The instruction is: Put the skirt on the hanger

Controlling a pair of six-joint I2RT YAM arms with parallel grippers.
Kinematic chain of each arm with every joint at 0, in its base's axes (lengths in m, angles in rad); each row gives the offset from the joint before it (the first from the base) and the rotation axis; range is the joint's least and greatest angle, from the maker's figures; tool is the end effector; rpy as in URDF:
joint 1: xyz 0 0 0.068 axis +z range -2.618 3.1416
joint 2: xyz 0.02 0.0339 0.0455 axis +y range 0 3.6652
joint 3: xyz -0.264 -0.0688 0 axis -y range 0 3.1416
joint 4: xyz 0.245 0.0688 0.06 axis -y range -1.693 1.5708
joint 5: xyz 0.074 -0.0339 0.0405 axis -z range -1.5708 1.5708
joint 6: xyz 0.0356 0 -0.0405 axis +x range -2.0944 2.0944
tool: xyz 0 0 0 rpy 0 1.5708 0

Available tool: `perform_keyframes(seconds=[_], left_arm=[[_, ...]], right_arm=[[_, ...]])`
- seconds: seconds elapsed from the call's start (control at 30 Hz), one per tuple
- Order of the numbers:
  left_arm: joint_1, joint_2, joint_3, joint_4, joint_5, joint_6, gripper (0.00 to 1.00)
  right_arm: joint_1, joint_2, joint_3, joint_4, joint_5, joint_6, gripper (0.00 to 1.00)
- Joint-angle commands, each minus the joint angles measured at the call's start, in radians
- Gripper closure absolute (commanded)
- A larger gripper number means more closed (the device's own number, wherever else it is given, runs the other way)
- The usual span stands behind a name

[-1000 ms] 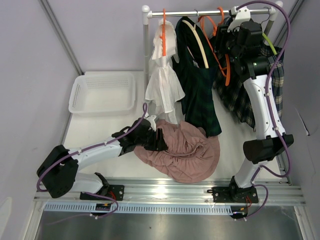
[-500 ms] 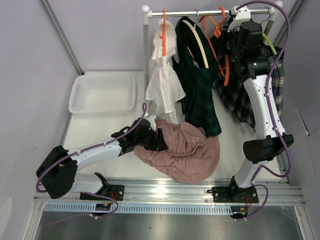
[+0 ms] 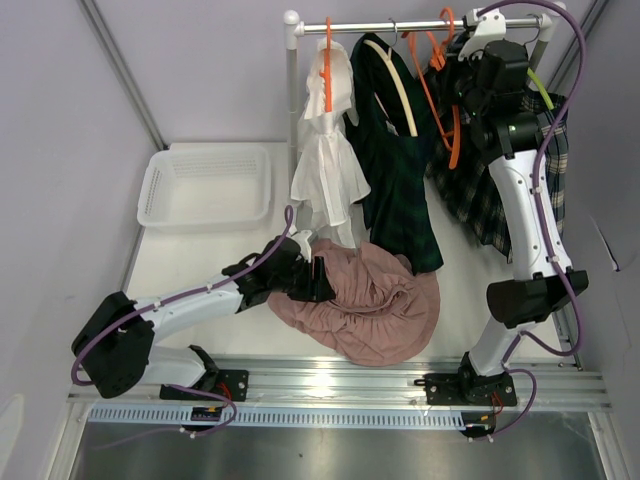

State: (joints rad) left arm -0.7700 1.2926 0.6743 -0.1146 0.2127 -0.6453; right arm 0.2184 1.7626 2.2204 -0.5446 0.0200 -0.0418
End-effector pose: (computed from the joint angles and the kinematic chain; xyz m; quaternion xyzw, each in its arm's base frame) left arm 0.1834 -0.1883 0.2014 0.0997 0.9039 -0.3366 0.2443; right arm 0.3641 0.0801 0.5253 -0.0889 0.7317 0.0522 0.6737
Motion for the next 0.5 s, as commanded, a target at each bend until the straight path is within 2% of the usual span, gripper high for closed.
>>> perform_keyframes(seconds=[0.0,0.23,0.47], left_arm=[[0.008,-0.035,-0.001,0.029,-0.006,0.016,0.43],[0.008,-0.032,-0.007,0.036,-0.006,0.018,0.43],[0.008,-0.030,-0.004,0.043,0.002,0.015,0.43]], right_arm=[[-0.005,-0.060,0.051,0.072,0.018,0.011,1.00],[-0.011,-0.106,0.039,0.037,0.041,0.013,1.00],[-0.039,-0.225,-0.097,0.006,0.083,0.062,1.00]])
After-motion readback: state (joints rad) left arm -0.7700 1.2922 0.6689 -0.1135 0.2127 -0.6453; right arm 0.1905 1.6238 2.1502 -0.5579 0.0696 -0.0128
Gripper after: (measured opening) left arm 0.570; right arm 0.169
